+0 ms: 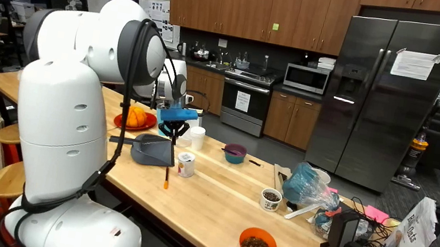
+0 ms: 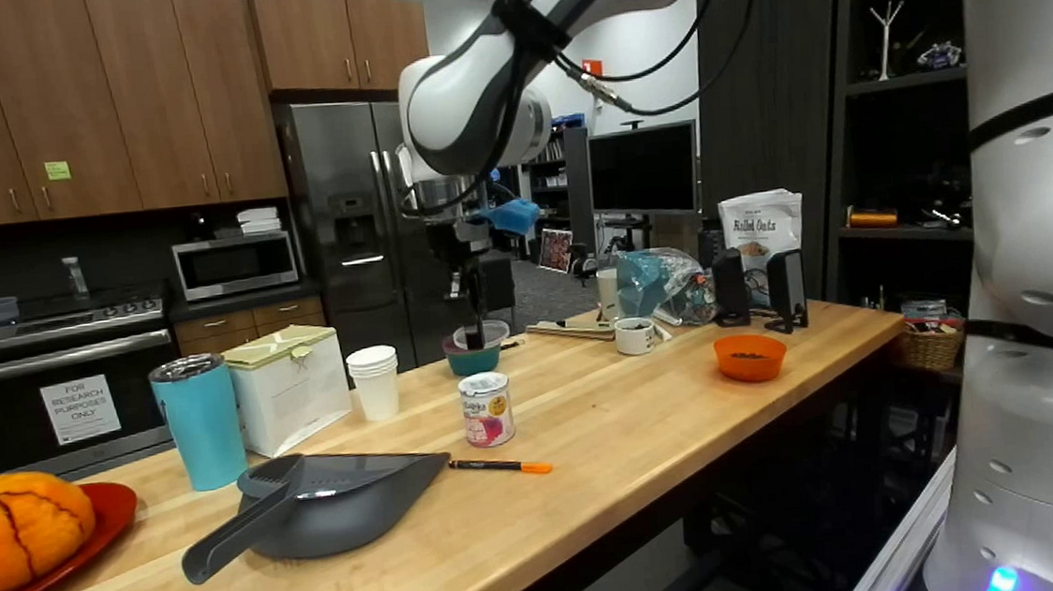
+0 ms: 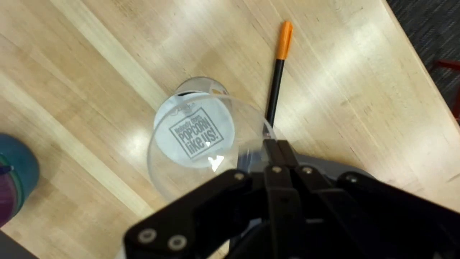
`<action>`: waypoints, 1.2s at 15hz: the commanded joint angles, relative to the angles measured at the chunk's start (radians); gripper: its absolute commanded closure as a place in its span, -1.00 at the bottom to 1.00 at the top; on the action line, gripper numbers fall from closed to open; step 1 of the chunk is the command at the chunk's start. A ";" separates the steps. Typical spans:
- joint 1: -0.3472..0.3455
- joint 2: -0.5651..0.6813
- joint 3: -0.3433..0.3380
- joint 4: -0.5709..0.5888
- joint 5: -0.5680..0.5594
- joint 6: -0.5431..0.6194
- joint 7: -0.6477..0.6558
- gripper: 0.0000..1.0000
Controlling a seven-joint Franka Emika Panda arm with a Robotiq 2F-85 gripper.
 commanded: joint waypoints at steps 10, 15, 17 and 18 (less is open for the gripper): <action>-0.045 0.061 -0.035 -0.009 0.106 0.054 -0.071 0.99; -0.047 0.108 -0.021 0.010 0.132 0.055 -0.088 0.99; -0.049 0.125 -0.014 0.022 0.151 0.047 -0.096 0.99; -0.049 0.134 -0.012 0.027 0.156 0.050 -0.101 0.99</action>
